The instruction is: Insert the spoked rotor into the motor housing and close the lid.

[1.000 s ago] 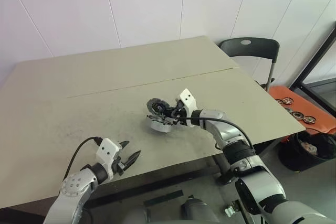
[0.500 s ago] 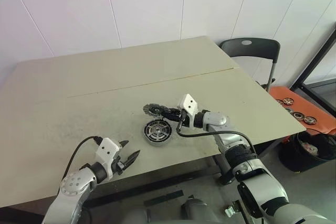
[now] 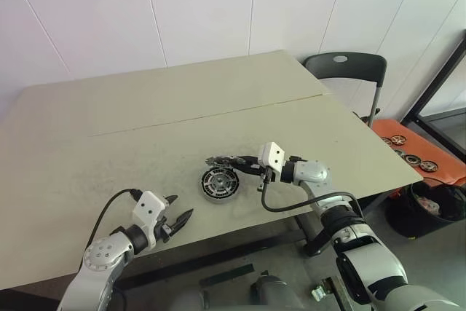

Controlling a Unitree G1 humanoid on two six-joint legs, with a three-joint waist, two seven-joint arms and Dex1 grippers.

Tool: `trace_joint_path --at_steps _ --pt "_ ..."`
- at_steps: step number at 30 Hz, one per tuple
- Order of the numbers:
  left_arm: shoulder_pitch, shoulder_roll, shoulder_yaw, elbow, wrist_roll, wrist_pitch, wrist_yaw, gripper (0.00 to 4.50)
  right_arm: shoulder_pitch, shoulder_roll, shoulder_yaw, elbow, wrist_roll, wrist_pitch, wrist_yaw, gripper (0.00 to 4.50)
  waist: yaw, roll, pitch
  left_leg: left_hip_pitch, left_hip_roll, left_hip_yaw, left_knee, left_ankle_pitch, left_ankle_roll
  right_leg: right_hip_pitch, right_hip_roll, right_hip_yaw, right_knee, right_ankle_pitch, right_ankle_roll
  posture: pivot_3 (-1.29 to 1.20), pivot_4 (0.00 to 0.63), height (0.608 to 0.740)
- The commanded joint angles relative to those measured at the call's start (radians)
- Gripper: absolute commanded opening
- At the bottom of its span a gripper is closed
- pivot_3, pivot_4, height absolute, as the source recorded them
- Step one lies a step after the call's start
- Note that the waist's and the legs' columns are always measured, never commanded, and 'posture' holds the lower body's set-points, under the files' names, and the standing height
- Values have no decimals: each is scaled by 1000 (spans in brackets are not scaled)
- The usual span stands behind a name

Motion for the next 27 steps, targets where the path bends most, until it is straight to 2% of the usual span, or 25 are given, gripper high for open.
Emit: trace_joint_path --at_steps 1,4,6,12,15,19,22,25,27 --pt "-17 5 2 -13 6 -2 3 3068 -30 -6 19 17 -44 -96 -3 49 0 0 0 1 0 0 0 0 0 1 0 0 0 0 0 0 0 740" --pt "-20 6 2 -10 5 -3 3 3068 -34 -8 30 38 -71 -153 -6 49 0 0 0 7 0 1 -1 0 0 6 0 1 -1 -1 1 0 0 740" --pt "-24 6 2 -8 5 -1 3 3068 -36 -5 32 47 -70 -170 10 803 -1 0 0 12 0 1 -2 0 0 10 0 2 -1 -2 3 0 0 740" --pt "-31 0 -7 -3 8 1 8 3068 -29 4 34 9 -41 -77 46 2731 0 0 0 13 0 2 -1 0 0 10 0 3 0 -2 3 0 0 740" --pt "-33 -1 -11 0 10 2 9 3068 -25 5 21 -15 2 22 97 2731 1 0 0 13 0 2 -1 0 0 10 -1 3 0 -2 3 0 0 740" --pt "-37 1 -14 4 10 5 9 3068 -20 -18 6 -108 121 313 255 2731 1 0 0 13 1 2 -2 0 0 10 -1 3 0 -2 3 0 0 740" --pt "-42 1 -18 5 8 7 7 3068 -20 -50 19 -188 156 444 326 2731 1 0 0 12 1 2 -2 0 0 10 -1 3 0 -2 3 0 0 740" --pt "-47 -4 -22 4 4 11 5 3068 -29 -59 11 -301 204 633 313 2731 0 0 0 12 1 2 -2 0 0 9 -1 3 0 -3 3 0 0 740" --pt "-49 -6 -22 1 -1 15 4 3068 -23 -74 35 -368 188 692 306 2731 1 0 0 12 1 2 -2 0 0 9 0 3 0 -3 3 0 0 740"
